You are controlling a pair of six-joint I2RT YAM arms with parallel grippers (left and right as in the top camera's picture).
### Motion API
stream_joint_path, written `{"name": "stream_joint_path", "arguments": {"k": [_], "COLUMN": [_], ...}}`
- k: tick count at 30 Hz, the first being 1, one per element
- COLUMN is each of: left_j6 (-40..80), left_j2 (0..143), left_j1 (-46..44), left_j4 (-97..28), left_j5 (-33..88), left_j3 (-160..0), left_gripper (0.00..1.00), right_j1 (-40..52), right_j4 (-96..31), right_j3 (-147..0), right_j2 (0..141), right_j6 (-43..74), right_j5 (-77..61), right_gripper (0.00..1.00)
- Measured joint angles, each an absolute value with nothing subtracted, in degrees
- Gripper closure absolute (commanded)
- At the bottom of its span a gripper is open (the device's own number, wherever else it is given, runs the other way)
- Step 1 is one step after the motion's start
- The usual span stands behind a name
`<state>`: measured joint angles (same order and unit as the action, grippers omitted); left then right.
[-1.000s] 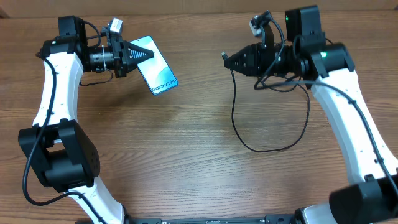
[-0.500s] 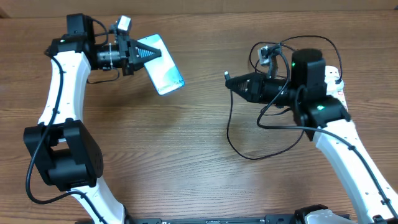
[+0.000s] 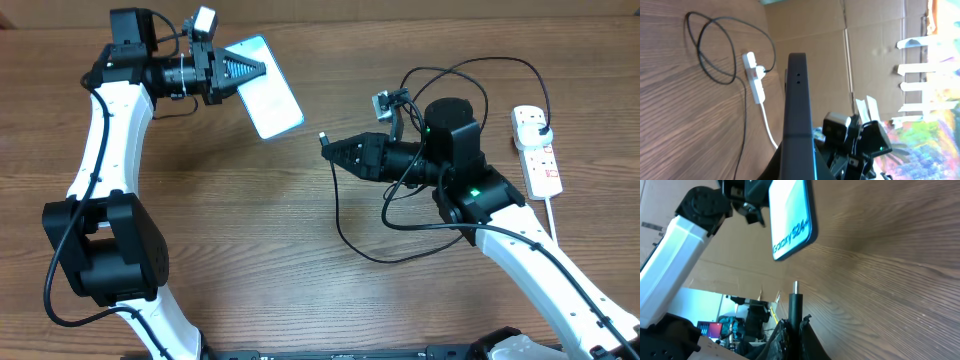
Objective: Plug charger to phone and switch on socket
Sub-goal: 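Carry the plug under the phone's bottom edge with the right gripper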
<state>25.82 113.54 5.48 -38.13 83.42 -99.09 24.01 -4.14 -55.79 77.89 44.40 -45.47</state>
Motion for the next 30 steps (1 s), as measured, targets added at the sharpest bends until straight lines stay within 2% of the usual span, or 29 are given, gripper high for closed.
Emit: {"name": "stream_joint_path", "arguments": {"k": [18,30], "left_j6": [44.31,50.24], "left_j2": [113.54,113.54], "left_j1": [3.70,0.64], "left_j4": [-24.47,-23.53], "left_j5": [85.08,81.34], "left_j3": [-99.00,-99.00], "left_gripper": [0.96,0.96], "right_j1": [25.17,25.17], "right_j4": [1.48,1.50], "right_j3": [-55.79,-55.79], "right_j2": [77.89,77.89], "right_j6": [49.08,49.54], "right_j5": [-44.12,-44.10], "right_gripper": [0.96,0.96]}}
